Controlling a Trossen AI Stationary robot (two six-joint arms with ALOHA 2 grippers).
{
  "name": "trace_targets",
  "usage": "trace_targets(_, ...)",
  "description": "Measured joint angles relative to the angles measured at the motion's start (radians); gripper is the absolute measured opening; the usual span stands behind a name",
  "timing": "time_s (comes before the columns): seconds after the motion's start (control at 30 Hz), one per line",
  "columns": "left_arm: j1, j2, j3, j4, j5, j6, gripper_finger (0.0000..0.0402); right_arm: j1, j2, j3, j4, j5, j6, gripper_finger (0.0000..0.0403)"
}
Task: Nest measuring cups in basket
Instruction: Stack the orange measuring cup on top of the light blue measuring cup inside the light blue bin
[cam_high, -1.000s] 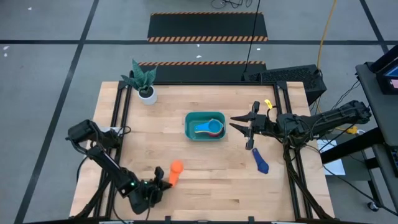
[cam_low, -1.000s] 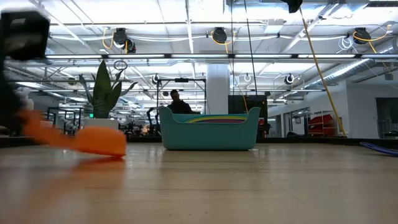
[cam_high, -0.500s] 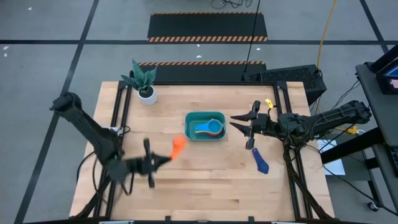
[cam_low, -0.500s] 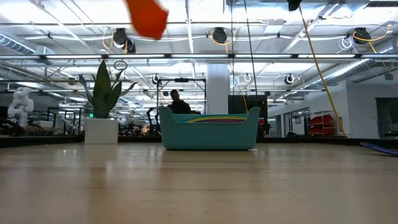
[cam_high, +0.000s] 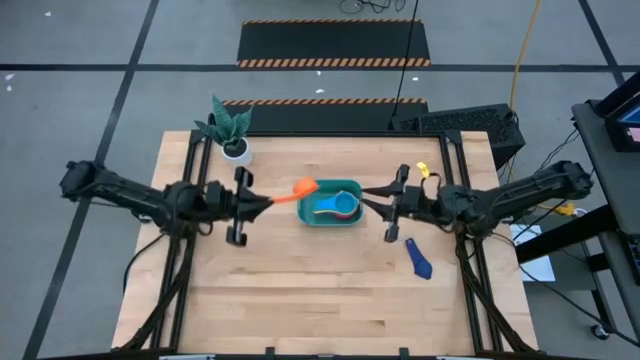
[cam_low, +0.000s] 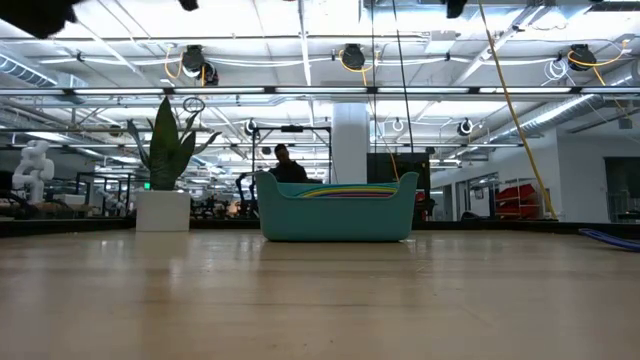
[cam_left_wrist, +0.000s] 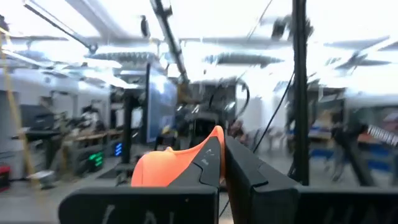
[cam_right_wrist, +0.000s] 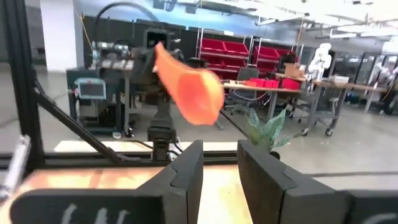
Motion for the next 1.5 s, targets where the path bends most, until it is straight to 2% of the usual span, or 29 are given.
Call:
trace_targets(0.2,0.110,0.089,-0.011,0.184,0.256,-0.112,0.0006,-0.043,0.130,0.000,0.161,-0.005,-0.061,0.0106)
trace_targets(0.3,0.124,0.141,-0.011,0.218,0.331,-0.137,0.0006,-0.077,0.171,0.000,0.199,-0.093,-0.056,0.0113)
trace_targets(0.47,0.152,0.196,-0.008,0.266,0.348,-0.151,0.0006,-0.136,0.216,0.000,0.229,-0.261,0.028,0.0122)
trace_targets(0.63,0.172,0.199,-0.005,0.265,0.402,-0.171,0.0006,-0.153,0.217,0.000,0.222,-0.262,0.048,0.0131)
trace_targets(1.0,0.172,0.225,-0.005,0.262,0.404,-0.164,0.0006,-0.167,0.228,0.000,0.232,-0.295,0.066,0.0132)
trace_targets(1.13,0.176,0.242,-0.004,0.267,0.404,-0.164,0.0006,-0.171,0.232,0.000,0.234,-0.340,0.073,0.0132)
trace_targets(1.37,0.177,0.246,-0.004,0.290,0.403,-0.156,0.0007,-0.183,0.258,-0.001,0.259,-0.343,0.093,0.0132)
trace_targets(1.5,0.176,0.246,-0.004,0.293,0.401,-0.155,0.0007,-0.192,0.263,-0.001,0.270,-0.402,0.111,0.0131)
